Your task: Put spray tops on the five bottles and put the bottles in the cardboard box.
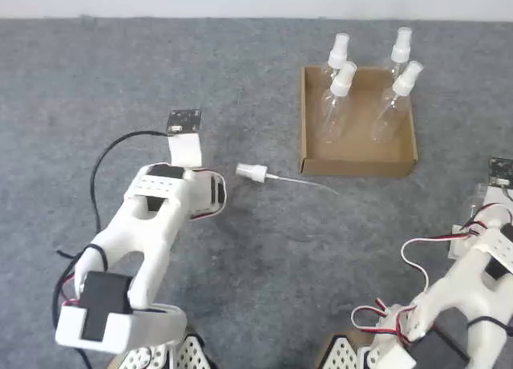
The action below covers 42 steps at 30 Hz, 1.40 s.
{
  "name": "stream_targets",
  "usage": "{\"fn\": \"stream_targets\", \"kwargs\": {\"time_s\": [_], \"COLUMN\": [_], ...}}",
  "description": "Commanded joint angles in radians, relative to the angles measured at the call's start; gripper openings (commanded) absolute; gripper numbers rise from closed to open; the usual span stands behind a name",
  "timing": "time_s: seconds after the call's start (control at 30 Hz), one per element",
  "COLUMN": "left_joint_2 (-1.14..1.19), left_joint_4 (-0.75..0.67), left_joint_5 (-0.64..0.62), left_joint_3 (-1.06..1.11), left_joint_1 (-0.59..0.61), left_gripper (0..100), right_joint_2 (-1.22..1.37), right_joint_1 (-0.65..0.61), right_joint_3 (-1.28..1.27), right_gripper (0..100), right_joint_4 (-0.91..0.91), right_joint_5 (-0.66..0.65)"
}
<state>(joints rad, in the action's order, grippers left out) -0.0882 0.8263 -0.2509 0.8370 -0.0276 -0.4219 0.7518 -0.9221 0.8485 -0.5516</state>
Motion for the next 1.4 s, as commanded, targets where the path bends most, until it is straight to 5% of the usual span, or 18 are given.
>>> {"fn": "stream_targets", "kwargs": {"time_s": [0.0, 0.23, 0.5, 0.93, 1.2, 1.37], "left_joint_2": [-0.02, -0.02, -0.02, -0.02, -0.02, -0.02], "left_joint_4": [0.044, 0.351, 0.519, 0.543, 0.539, 0.535], "left_joint_5": [0.072, 0.078, 0.074, 0.074, 0.077, 0.074], "left_joint_3": [-0.056, -0.266, -0.441, -0.449, -0.447, -0.447], "left_joint_1": [0.025, 0.08, 0.115, 0.103, 0.101, 0.101], "left_gripper": [17, 17, 17, 17, 0, 1], "right_joint_2": [-0.048, -0.054, -0.058, -0.056, -0.058, -0.058], "right_joint_1": [0.004, 0.004, 0.004, 0.005, 0.008, 0.007], "right_joint_3": [0.012, 0.012, 0.012, 0.012, 0.012, 0.012], "right_gripper": [11.7, 11.7, 11.2, 11.8, 11.8, 11.8], "right_joint_4": [-0.013, 0.019, 0.033, 0.042, 0.042, 0.042], "right_joint_5": [0.008, 0.011, 0.006, 0.005, 0.006, 0.011]}}
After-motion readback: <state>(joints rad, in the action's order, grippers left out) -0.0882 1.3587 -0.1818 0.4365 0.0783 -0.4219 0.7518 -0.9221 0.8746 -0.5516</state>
